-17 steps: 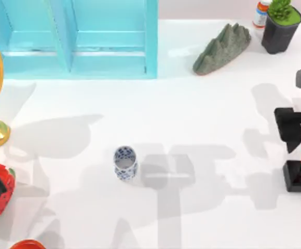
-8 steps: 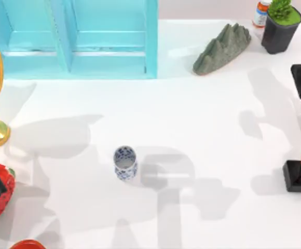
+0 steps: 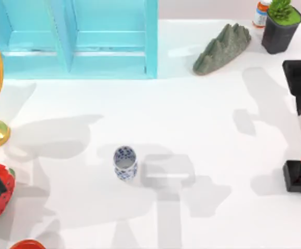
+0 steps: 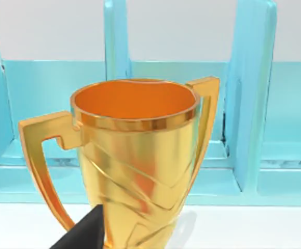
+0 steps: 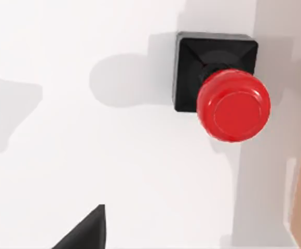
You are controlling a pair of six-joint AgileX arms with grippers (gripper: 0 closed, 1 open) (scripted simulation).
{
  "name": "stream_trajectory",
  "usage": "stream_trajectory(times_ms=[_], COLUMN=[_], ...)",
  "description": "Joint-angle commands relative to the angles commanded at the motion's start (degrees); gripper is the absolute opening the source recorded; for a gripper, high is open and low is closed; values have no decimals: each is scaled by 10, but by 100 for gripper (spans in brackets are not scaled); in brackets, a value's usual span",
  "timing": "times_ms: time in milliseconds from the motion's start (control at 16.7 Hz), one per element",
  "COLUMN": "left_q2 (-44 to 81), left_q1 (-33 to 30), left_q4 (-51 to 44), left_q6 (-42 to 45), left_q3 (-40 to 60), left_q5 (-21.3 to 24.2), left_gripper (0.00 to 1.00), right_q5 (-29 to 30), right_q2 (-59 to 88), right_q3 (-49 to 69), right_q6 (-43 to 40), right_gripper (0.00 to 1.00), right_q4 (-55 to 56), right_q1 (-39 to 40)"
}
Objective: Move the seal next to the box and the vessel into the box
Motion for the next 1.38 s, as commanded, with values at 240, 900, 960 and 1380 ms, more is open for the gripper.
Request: stream_trajectory(times_ms=[240,900,960,1380], left_q2=[0,0,0,0], left_q1=[0,0,0,0], left_q4=[0,0,0,0], left_q6=[0,0,0,0], left_q3=[0,0,0,0], left_q5=[0,0,0,0], left_gripper=[100,100,100,100], right_q5=[14,43,43,43], right_q2=[102,465,478,483], right_q3=[111,544,557,553], right_q6=[107,385,391,394], right_gripper=[100,100,100,100], right_q4=[-9,-37,-38,-29], right_q1=[112,385,388,388])
